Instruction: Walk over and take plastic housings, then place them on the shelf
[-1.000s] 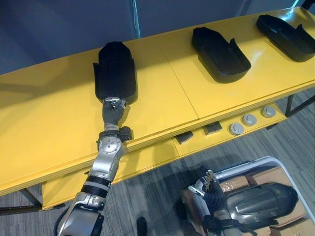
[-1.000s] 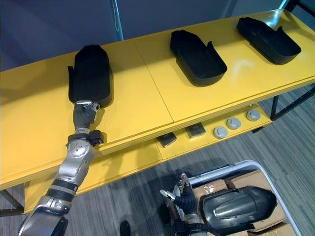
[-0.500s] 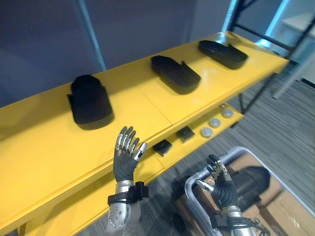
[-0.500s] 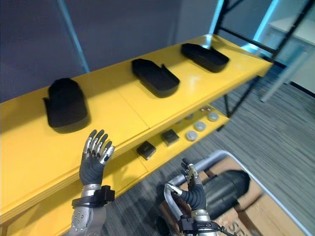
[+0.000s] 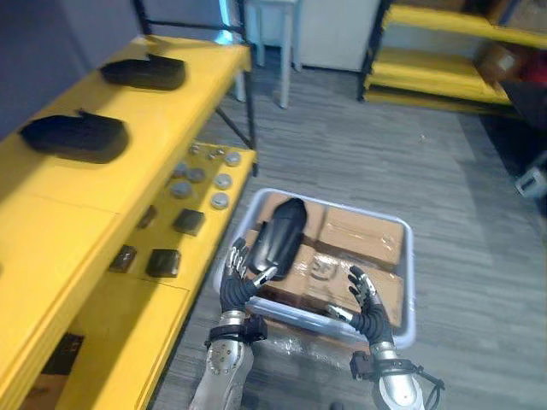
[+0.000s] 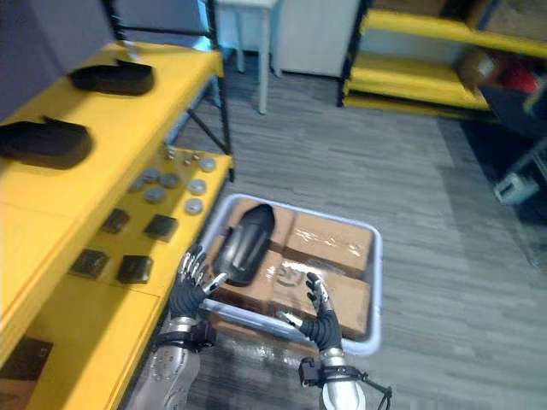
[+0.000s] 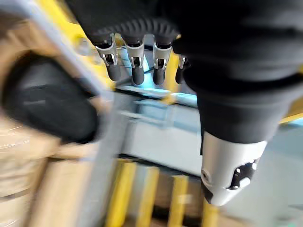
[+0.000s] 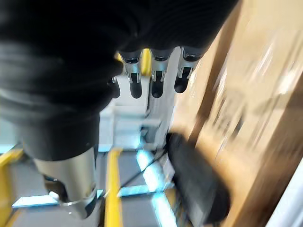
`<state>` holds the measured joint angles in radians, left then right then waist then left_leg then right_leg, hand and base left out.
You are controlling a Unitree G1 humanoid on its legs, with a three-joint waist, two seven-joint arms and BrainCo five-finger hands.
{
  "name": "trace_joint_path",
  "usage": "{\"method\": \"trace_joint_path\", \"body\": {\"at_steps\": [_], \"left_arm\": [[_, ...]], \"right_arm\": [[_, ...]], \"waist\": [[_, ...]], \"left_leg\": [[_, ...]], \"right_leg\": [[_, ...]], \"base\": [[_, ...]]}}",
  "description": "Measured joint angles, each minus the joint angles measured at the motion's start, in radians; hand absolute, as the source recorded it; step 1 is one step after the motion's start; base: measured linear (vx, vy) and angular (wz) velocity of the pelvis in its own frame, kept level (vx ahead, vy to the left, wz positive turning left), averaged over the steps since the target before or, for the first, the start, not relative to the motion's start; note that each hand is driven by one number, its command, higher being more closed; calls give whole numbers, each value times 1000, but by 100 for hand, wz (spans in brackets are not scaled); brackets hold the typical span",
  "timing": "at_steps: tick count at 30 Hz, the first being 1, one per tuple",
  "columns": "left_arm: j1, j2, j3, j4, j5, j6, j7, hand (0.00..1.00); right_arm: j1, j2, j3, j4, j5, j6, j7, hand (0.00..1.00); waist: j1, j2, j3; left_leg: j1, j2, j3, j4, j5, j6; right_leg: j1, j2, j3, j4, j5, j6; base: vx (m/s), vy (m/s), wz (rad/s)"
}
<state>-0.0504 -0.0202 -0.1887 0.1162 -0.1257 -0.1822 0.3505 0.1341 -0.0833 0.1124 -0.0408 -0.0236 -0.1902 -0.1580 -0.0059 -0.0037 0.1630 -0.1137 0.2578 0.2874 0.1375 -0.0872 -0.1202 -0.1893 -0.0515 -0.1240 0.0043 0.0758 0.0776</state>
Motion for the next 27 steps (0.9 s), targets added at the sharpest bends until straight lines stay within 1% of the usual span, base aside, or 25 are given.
{"method": "trace_joint_path", "body": {"at_steps": [1,2,3,4,5,6,7,8,9,10,11,12,13,14,16,17,19,23,25,26,27], "left_arm": [[14,-13,23,27,15,0,3,0],[17,-18,39,54,19,0,9,0],[19,-21,59,80,22,1,14,0],[20,-23,80,105,25,1,15,0],[18,-24,111,135,31,2,19,0],[26,-24,138,163,33,3,31,0],[30,-21,148,178,42,5,41,0],[39,-16,168,210,62,10,47,0],[50,-4,178,234,76,12,56,0],[57,1,182,245,81,14,57,0],[79,21,184,275,117,20,76,0],[84,25,184,277,120,20,78,0],[96,35,184,289,131,21,82,0],[97,39,183,300,136,22,84,0],[120,42,182,318,162,25,94,0],[131,43,181,318,169,25,96,0],[141,56,166,354,172,19,95,0],[132,80,157,452,177,17,76,0],[122,92,125,497,177,15,67,0],[122,92,119,503,169,11,57,0],[109,94,115,510,168,0,51,0]], "right_arm": [[12,1,-16,0,-1,0,-8,0],[24,1,-31,0,-1,0,-19,0],[28,-1,-44,6,-1,0,-35,0],[19,-2,-58,26,-3,0,-43,0],[-4,-11,-71,63,-7,1,-59,0],[-40,-23,-71,109,-19,4,-74,0],[-58,-31,-70,129,-20,9,-81,0],[-96,-36,-72,169,-22,17,-99,0],[-150,-34,-73,217,-24,27,-115,0],[-179,-33,-74,239,-24,32,-120,0],[-283,-27,-76,319,-29,43,-158,0],[-303,-26,-78,334,-29,44,-165,0],[-390,-21,-96,379,-32,51,-185,0],[-433,-19,-104,400,-42,55,-198,0],[-586,-18,-127,487,-66,70,-234,0],[-619,-16,-134,506,-65,74,-247,0],[-748,-19,-183,588,-65,97,-294,0],[-937,-38,-245,678,-66,123,-344,0],[-1038,-75,-277,733,-66,136,-379,0],[-1053,-87,-281,740,-66,139,-386,0],[-1083,-111,-290,761,-66,140,-402,0]], "waist": [[-7,3,0],[-8,4,0],[-10,6,3],[-10,15,12],[-9,30,24],[0,49,36],[7,58,41],[21,67,44],[24,72,50],[24,75,53],[40,80,59],[47,79,62],[65,82,78],[77,83,89],[107,86,132],[112,85,138],[137,83,178],[153,80,241],[157,80,271],[157,78,273],[165,76,276]], "left_leg": [[21,25,-1,4,-2,-7],[26,40,-2,28,-4,-11],[10,48,-7,81,-8,-15],[-20,56,-21,149,-11,-18],[-78,58,-61,253,-9,-16],[-121,53,-116,319,-5,-11],[-131,46,-136,328,-4,-9],[-133,27,-160,300,-1,-5],[-116,5,-172,234,8,5],[-107,-2,-180,197,8,5],[-79,-15,-182,85,15,-7],[-72,-17,-182,64,19,-13],[-64,-29,-182,12,26,-24],[-63,-37,-182,-2,29,-29],[-80,-78,-185,-8,41,-16],[-90,-86,-188,-6,43,-12],[-116,-107,-202,10,46,-7],[-168,-114,-214,49,44,0],[-211,-115,-238,78,43,1],[-223,-114,-244,81,43,1],[-244,-114,-255,87,44,2]], "right_leg": [[18,23,-2,2,-3,-5],[31,35,-3,6,-10,-15],[41,37,-5,7,-25,-38],[52,35,-12,8,-29,-44],[57,28,-23,13,-30,-46],[58,22,-27,21,-31,-47],[58,19,-28,21,-31,-48],[50,6,-33,22,-31,-47],[42,-5,-48,20,-28,-44],[41,-9,-59,16,-25,-41],[36,-10,-81,-17,2,-36],[35,-9,-81,-25,10,-33],[30,-15,-81,-55,37,-28],[30,-21,-81,-68,49,-26],[19,-58,-80,-87,79,-8],[12,-66,-81,-87,83,-5],[1,-86,-85,-86,97,4],[-27,-93,-88,-86,116,4],[-46,-92,-106,-86,123,4],[-53,-91,-110,-85,124,4],[-65,-90,-116,-85,126,3]], "base": [[47,-216,-39],[31,-164,-12],[18,-103,5],[-1,-100,24],[-30,-57,29],[-42,-22,24],[-43,38,21],[-42,75,34],[-33,64,45],[-47,97,60],[-27,65,40],[-48,103,27],[-34,61,2],[-74,109,6],[-129,132,10],[-114,98,18],[-98,75,17],[-103,45,7],[-73,11,19],[-49,6,24],[-24,8,16]]}}
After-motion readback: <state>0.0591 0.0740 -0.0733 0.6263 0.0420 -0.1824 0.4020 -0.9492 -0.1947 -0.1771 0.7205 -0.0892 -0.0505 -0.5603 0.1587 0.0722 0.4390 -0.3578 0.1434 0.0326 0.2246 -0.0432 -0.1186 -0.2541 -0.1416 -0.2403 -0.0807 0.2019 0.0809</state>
